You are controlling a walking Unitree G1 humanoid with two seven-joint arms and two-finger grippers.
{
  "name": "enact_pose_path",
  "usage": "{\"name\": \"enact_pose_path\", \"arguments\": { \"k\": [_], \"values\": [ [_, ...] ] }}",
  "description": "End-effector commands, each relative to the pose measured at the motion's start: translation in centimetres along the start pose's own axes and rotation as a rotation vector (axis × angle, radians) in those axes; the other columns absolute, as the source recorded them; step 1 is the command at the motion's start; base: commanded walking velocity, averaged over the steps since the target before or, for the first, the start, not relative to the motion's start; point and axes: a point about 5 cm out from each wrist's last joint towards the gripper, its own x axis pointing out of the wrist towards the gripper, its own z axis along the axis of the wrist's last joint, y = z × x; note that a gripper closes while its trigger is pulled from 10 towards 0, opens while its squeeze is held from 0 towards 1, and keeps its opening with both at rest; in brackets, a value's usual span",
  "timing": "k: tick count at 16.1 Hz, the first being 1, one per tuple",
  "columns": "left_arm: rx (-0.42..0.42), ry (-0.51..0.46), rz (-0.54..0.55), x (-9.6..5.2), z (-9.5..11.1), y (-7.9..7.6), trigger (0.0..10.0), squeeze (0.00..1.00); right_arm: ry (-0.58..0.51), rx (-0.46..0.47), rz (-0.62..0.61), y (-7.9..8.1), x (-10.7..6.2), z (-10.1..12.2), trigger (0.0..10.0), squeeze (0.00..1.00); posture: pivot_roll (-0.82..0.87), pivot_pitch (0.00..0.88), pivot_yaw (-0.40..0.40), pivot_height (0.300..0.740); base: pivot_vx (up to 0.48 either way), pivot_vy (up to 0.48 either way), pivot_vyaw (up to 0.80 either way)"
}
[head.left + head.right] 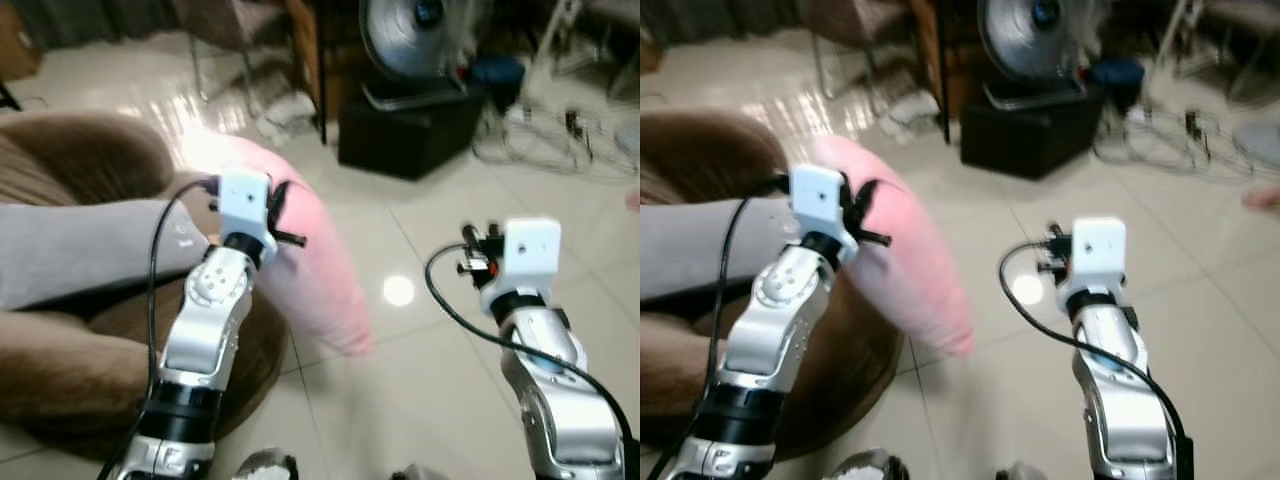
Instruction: Move the pillow to the sofa from floor
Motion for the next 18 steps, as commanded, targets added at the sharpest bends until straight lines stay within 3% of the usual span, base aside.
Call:
{"name": "enact_pose_path", "arguments": {
  "k": [1, 13, 15, 18],
  "values": [
    [0.026, -0.075, 0.003, 0.5, 1.8, 0.3, 10.0, 0.0, -0.01, -0.002, 0.004, 0.2, 0.1, 0.3, 10.0, 0.0, -0.09, 0.026, 0.069, 0.74, 0.334, 0.0, 0.8],
    [0.025, -0.07, -0.026, 0.7, 1.6, -0.1, 10.0, 0.0, -0.002, -0.023, 0.021, 0.7, -0.1, -0.3, 10.0, 0.0, -0.09, 0.011, 0.079, 0.74, 0.331, 0.0, 0.8],
    [0.009, -0.059, -0.044, 0.9, 1.3, -0.4, 10.0, 0.0, 0.0, 0.005, 0.018, 0.8, -0.3, -0.5, 10.0, 0.0, -0.09, 0.012, 0.08, 0.74, 0.156, 0.0, 0.0],
    [0.063, -0.052, -0.142, 1.4, 1.0, -1.3, 10.0, 0.0, 0.008, -0.006, 0.012, 0.7, -0.5, -0.8, 10.0, 0.0, -0.09, 0.028, 0.083, 0.74, 0.0, 0.0, 0.0]
  ]
}}
